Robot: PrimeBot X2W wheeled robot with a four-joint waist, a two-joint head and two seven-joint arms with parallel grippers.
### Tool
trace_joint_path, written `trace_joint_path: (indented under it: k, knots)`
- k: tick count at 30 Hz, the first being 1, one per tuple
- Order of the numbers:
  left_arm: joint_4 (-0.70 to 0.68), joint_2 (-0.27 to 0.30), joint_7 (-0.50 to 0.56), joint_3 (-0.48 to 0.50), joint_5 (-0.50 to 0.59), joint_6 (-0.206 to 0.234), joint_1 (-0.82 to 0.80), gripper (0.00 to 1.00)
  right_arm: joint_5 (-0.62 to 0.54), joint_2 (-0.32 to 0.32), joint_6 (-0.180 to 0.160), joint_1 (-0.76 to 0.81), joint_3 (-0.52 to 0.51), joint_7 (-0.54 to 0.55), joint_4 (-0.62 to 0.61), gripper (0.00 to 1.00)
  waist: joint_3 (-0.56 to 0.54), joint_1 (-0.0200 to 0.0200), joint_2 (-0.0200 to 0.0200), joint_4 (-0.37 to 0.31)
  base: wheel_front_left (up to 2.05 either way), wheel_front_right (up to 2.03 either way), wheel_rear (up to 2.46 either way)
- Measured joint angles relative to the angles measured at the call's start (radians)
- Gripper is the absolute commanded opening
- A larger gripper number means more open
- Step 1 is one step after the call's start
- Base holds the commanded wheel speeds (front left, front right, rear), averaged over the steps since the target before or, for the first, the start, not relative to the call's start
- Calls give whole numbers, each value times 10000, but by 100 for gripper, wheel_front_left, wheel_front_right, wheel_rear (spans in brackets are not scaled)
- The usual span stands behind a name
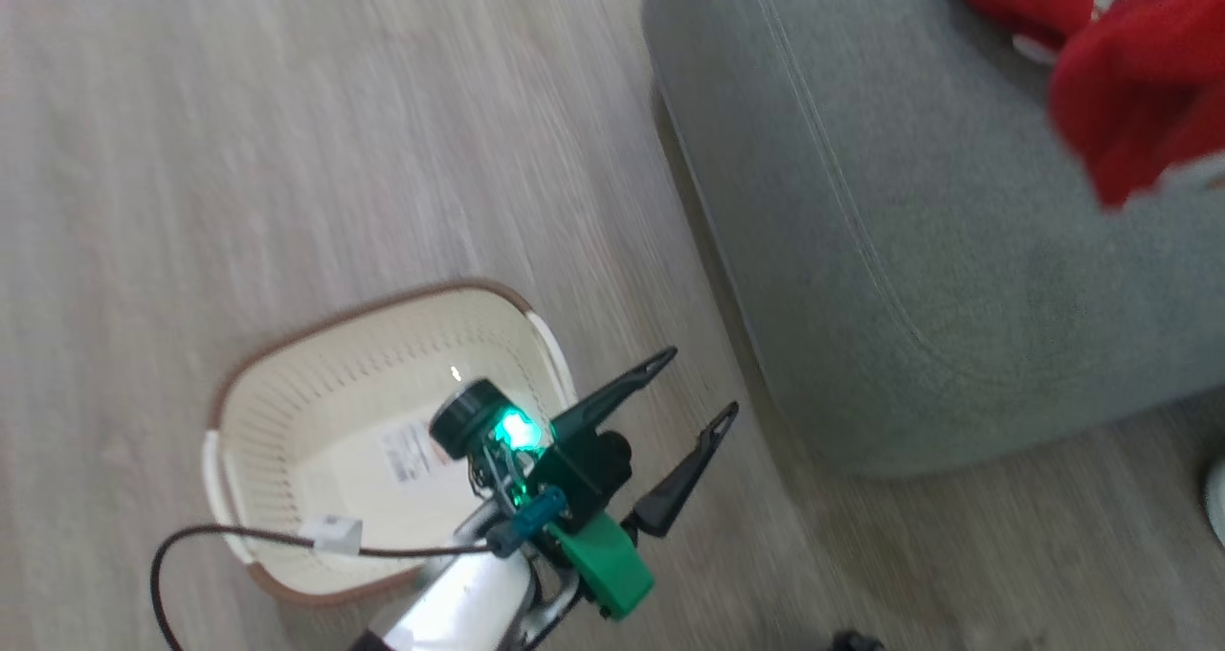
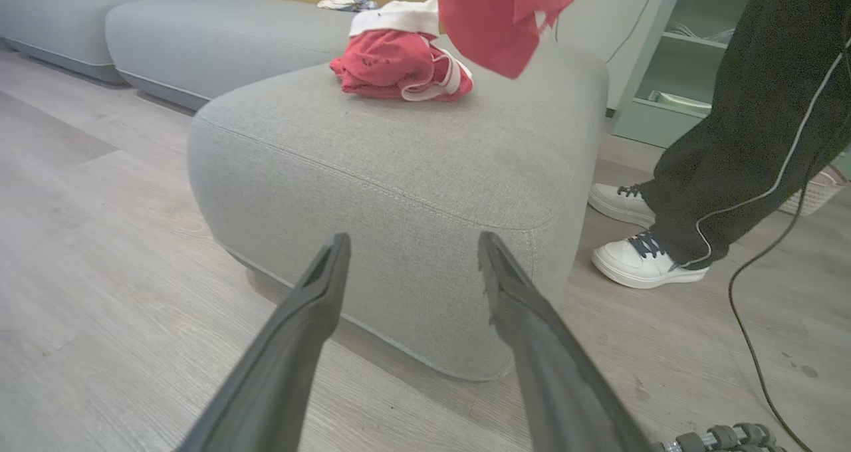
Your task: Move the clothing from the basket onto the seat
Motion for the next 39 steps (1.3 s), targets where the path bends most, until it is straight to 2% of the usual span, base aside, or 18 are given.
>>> trace_joint_path:
  k: [8,11,16,30,35,39]
  knots:
    - [117,374,0,-291,311,-86,-681,100,1306,-527,0,-2372,-832,0,1225,0,1547,1,0,-479,0,0,0]
    - [146,539,0,-309,395,-84,-879,100,1893,-767,0,-3285,-1193,0,2176,0,2123,1,0,-561,0,0,0]
    - [115,740,0,-334,485,-84,-1172,100,2272,-1244,0,-4425,-1221,0,3843,0,2925,0,0,-586,0,0,0]
    - [-199,819,0,-384,633,-67,-1393,100,2809,-1643,0,-6325,-1381,0,7789,0,4093,-2,1,-20,0,0,0]
    - [-222,1074,0,-359,719,15,-1526,100,2548,-1941,0,-6970,-1429,0,9246,0,4494,-1,1,235,0,0,0]
    - [-362,1064,0,-360,732,109,-1539,100,2337,-2226,0,-7411,-1572,0,10186,0,4751,-2,1,525,0,0,0]
